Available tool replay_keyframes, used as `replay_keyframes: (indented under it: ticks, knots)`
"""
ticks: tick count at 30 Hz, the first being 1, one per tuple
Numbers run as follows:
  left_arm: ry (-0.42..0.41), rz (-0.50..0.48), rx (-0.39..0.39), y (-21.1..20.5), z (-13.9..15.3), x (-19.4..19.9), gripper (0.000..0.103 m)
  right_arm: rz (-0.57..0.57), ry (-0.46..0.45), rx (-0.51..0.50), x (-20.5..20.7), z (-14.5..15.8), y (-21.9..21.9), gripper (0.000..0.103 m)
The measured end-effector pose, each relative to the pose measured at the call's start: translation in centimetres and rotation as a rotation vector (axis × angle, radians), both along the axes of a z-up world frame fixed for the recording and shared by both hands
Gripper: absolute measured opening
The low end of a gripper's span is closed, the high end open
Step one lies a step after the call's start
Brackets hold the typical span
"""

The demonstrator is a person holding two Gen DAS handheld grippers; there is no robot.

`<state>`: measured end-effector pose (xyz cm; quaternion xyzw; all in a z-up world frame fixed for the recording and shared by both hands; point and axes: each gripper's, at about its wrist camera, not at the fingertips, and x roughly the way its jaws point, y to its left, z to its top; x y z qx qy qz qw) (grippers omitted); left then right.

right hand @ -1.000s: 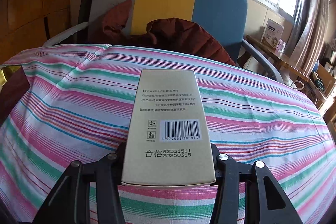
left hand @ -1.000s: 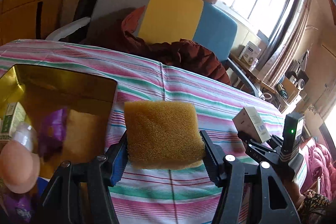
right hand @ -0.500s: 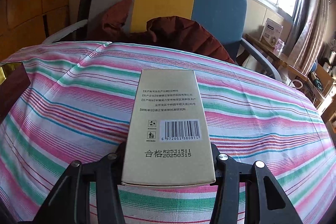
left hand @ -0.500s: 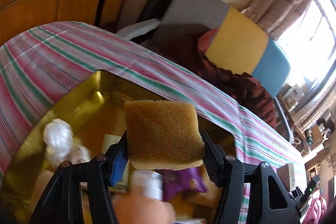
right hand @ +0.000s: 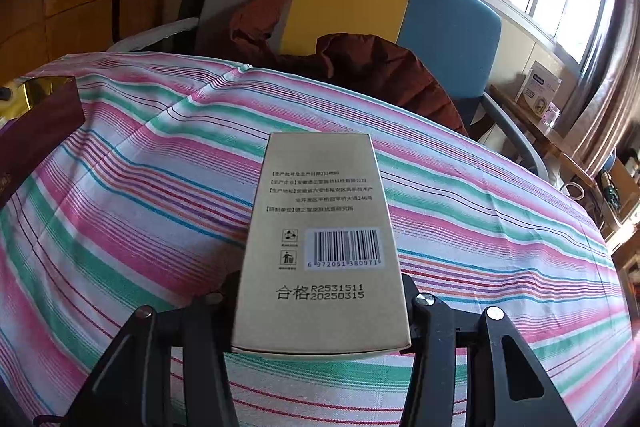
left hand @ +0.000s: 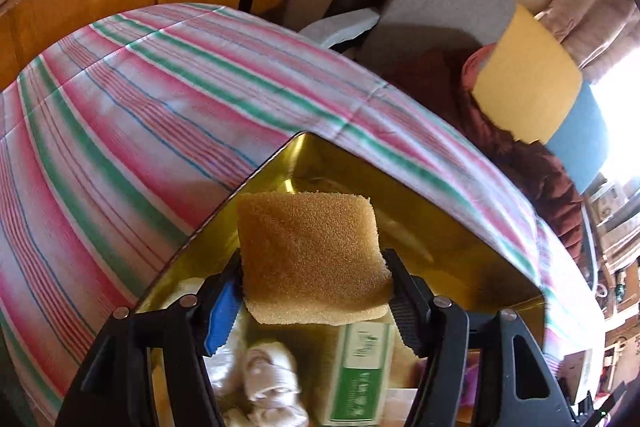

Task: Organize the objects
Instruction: 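Carry the yellow sponge with the left tool into the gold tray and release, then lower the white barcode box into the gold tray and open the right tool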

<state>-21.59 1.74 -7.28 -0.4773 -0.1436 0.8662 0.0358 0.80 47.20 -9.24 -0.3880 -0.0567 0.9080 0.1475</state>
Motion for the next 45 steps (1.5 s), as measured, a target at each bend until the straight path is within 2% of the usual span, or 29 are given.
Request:
replay_keyframes:
  ticks: [3, 9, 17, 19, 21, 26, 29, 32, 35, 36, 39, 45]
  knots:
    - [0.003, 0.027, 0.024, -0.6, -0.3, 0.7, 0.068, -0.009, 0.000, -0.005, 0.0, 0.0, 0.2, 0.051]
    - [0.050, 0.026, 0.047, -0.9, -0.1, 1.2, 0.079, -0.009, -0.002, -0.004, -0.1, -0.1, 0.2, 0.051]
    - [0.118, 0.059, 0.061, -1.1, 1.5, 3.6, 0.079, -0.011, 0.000, 0.000, 0.0, 0.0, 0.3, 0.051]
    - [0.126, 0.068, 0.121, -1.4, 1.6, 4.5, 0.079, -0.011, 0.000, -0.001, 0.0, 0.0, 0.3, 0.051]
    - [0.130, 0.078, 0.129, -1.5, 1.6, 5.2, 0.079, -0.011, 0.000, 0.002, 0.0, 0.0, 0.3, 0.051]
    - [0.038, 0.087, 0.060, -1.3, 1.0, 4.0, 0.076, -0.012, -0.003, 0.011, -0.1, 0.0, 0.2, 0.051]
    - [0.005, 0.096, 0.048, -1.4, 0.8, 3.1, 0.076, -0.014, -0.003, 0.015, 0.0, 0.0, 0.1, 0.051]
    - [-0.034, 0.071, -0.015, -0.6, 0.6, 1.6, 0.076, -0.015, -0.007, 0.016, -0.2, -0.1, 0.1, 0.051]
    - [-0.063, 0.036, -0.003, -0.2, 0.1, 1.0, 0.076, -0.017, -0.006, 0.019, -0.1, -0.1, 0.1, 0.051]
    - [-0.055, 0.042, 0.019, -0.4, 0.2, 1.3, 0.076, -0.017, -0.005, 0.021, -0.1, -0.1, 0.1, 0.051]
    - [0.041, 0.082, 0.136, -1.5, 1.5, 3.6, 0.076, -0.021, -0.001, 0.028, 0.0, -0.1, 0.0, 0.051]
    - [0.158, 0.036, 0.185, -1.5, 2.9, 8.9, 0.077, -0.018, -0.014, 0.017, -0.2, -0.2, 0.1, 0.051]
